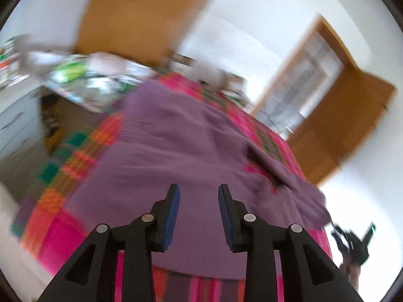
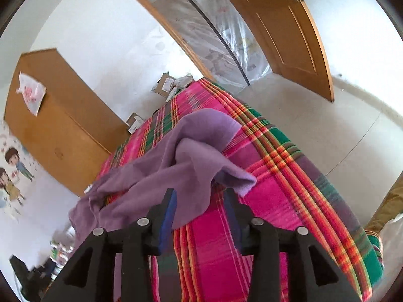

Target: Fold clothes

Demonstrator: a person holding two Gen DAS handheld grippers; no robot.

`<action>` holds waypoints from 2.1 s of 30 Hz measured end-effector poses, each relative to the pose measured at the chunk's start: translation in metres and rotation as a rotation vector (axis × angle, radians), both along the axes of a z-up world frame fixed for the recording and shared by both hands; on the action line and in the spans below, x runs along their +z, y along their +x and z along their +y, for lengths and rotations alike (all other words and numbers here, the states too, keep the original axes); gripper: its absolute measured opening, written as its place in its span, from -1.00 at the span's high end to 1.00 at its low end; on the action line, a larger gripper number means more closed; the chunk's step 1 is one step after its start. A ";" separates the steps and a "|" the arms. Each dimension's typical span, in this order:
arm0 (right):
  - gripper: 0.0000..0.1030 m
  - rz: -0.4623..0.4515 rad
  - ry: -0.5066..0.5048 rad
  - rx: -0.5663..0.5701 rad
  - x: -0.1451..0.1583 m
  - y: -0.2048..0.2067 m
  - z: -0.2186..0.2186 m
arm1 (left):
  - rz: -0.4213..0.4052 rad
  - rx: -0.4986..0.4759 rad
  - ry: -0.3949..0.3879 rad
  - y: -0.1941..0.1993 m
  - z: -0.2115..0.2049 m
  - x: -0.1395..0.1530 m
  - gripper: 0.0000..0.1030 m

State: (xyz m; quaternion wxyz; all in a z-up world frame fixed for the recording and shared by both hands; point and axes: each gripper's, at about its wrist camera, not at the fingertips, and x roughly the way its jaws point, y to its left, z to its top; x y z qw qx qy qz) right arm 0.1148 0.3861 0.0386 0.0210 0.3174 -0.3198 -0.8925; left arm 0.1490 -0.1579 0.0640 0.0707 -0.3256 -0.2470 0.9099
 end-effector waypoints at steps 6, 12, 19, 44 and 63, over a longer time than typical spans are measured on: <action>0.20 -0.001 -0.137 0.013 -0.011 -0.019 0.015 | -0.057 -0.343 -0.063 -0.028 0.092 -0.012 0.36; 0.20 0.020 -0.224 0.005 -0.015 -0.030 0.032 | -0.026 -0.554 -0.236 -0.024 0.166 -0.010 0.31; 0.69 -0.011 -0.257 -0.018 -0.028 -0.041 0.043 | -0.023 -0.671 -0.358 -0.012 0.208 -0.019 0.31; 0.88 0.140 0.038 -0.243 0.028 0.030 0.078 | -0.057 -0.711 -0.417 -0.028 0.239 -0.037 0.31; 0.94 0.084 0.124 -0.403 0.020 0.066 0.133 | -0.055 -0.841 -0.452 -0.024 0.280 -0.047 0.31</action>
